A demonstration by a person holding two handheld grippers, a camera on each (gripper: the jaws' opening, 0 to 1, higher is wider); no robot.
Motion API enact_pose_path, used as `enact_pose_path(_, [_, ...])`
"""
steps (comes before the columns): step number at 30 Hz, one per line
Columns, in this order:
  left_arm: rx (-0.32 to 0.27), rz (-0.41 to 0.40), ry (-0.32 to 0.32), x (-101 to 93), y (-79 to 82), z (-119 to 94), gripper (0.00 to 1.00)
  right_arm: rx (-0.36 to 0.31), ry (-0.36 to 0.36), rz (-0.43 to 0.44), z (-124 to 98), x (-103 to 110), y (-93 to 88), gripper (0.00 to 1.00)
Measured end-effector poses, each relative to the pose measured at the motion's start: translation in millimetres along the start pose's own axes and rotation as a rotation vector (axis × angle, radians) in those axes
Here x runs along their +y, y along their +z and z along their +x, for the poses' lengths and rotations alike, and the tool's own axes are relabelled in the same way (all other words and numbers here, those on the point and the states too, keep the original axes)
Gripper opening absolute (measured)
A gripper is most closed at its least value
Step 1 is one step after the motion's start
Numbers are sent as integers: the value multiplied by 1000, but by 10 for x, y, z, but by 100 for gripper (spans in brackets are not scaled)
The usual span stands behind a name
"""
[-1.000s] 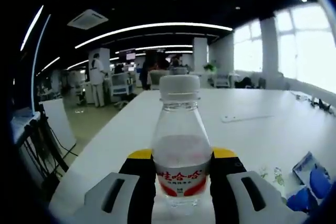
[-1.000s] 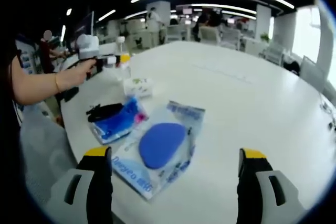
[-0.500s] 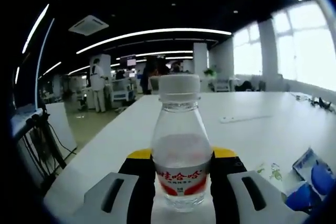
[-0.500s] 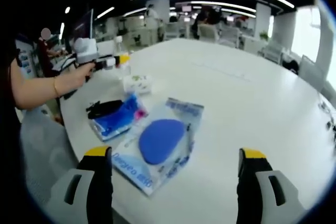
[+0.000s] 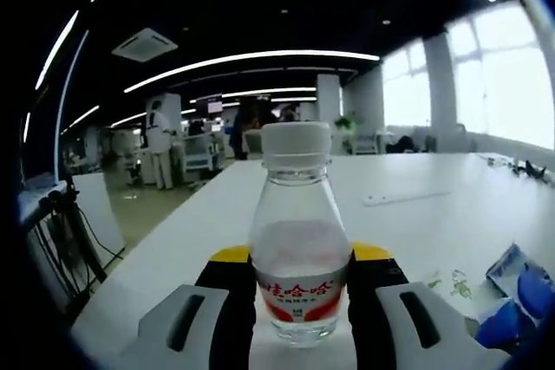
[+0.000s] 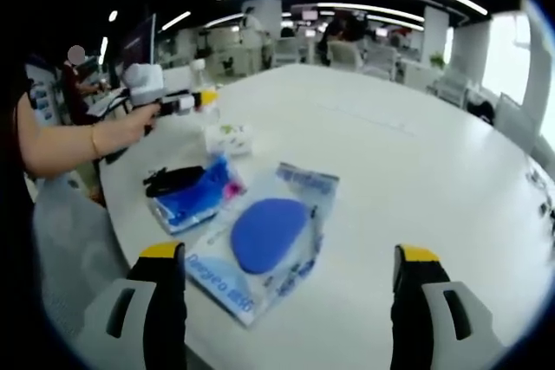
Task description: Arrange the tabletop items into an orderly group along one side of the table until the central work area is clear of visible clutter.
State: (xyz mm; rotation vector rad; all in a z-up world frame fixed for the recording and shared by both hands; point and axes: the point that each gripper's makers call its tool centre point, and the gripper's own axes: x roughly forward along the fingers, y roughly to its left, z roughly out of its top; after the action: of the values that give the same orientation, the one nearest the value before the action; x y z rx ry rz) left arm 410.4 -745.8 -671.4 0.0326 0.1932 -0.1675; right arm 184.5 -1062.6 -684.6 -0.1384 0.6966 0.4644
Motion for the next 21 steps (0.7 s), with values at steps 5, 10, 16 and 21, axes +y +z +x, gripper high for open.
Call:
enact_pose_path(5, [7, 1, -8, -8, 4, 8, 38, -4, 1, 1, 4, 7, 10, 97])
enact_pose_path(10, [12, 22, -6, 33, -22, 50, 39, -5, 4, 3, 22, 13, 9, 97])
enact_pose_path(16, [16, 43, -11, 5, -14, 34, 40, -19, 12, 3, 43, 38, 51, 98])
enact_pose_path(21, [30, 32, -61, -31, 38, 60, 48, -27, 18, -2, 56, 54, 85, 98])
